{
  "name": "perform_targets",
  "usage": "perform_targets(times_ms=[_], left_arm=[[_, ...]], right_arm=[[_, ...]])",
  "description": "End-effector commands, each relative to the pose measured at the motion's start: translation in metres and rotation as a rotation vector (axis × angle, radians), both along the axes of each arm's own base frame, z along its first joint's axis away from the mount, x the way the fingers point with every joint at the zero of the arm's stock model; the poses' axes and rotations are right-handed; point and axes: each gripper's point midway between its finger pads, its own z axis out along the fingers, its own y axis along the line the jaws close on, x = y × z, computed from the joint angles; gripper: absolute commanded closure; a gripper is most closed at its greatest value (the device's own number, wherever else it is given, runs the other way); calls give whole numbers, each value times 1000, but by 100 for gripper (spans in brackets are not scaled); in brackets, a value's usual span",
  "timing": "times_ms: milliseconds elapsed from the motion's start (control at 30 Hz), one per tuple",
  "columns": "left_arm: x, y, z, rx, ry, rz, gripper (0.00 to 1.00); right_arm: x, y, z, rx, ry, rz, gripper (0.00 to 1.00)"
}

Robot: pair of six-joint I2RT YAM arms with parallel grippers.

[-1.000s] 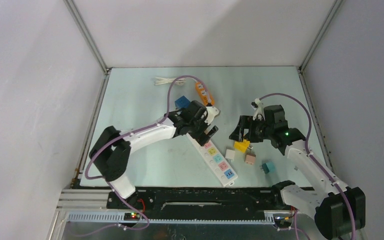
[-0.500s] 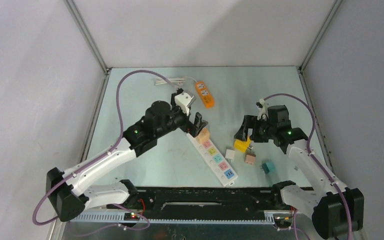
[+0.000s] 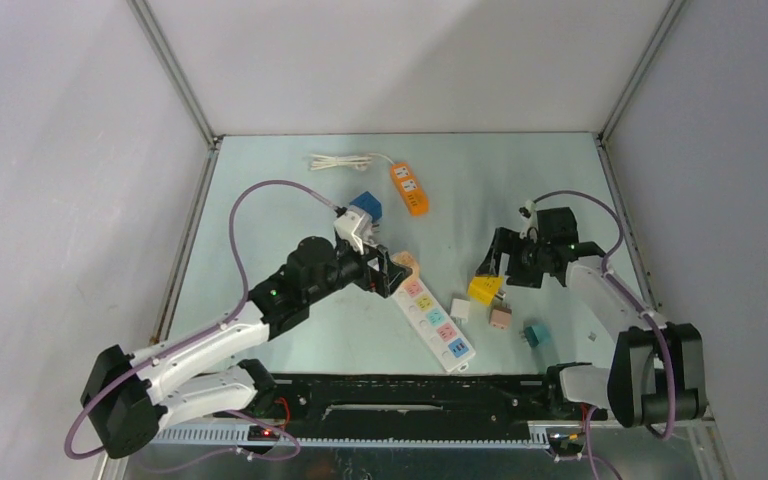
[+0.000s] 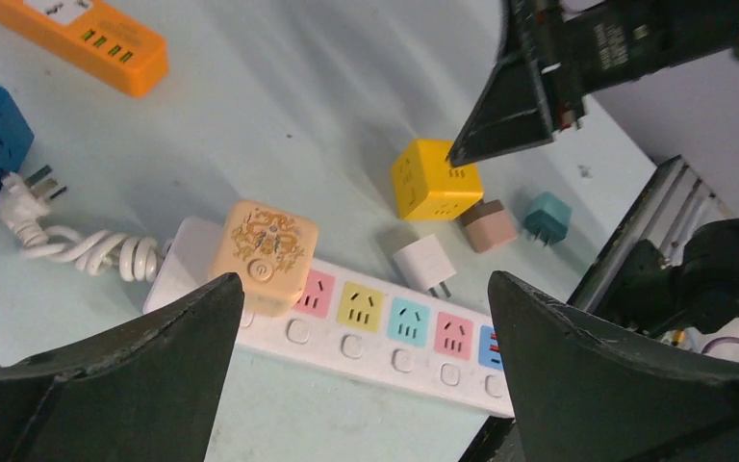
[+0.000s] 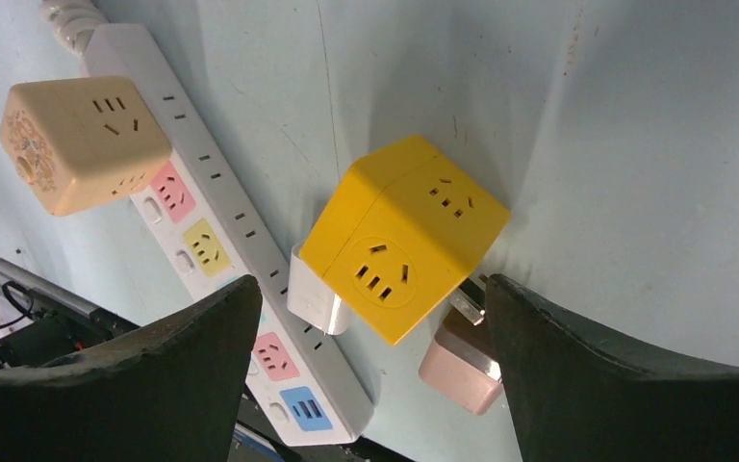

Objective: Insert the plug

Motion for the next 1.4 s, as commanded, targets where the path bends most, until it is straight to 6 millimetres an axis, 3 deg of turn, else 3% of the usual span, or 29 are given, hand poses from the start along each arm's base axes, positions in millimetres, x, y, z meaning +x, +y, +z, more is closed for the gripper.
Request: perform_targets(times_ms=[0,333,567,833,1200,1367], left_arm=[[-2,-4,29,-97,-48,-12,0],[3,-2,27,-62,-63,0,0],[3,-5,18,-33,-44,-17,0],[3,-18,8,-28,-6,-60,0],[6,-17,3,11,5,-52,0],[5,-14,-3,19,13,-44,0]], right_arm=[[17,13,7,57,-24,17,12],[29,50,6,27,-5,134,13],[25,38,0,-55,-4,119,13],[19,28,7,-156,-63,115,12],[25,36,-8,-353,-33,160,12],[28,49,-6,-352,-51,188,13]])
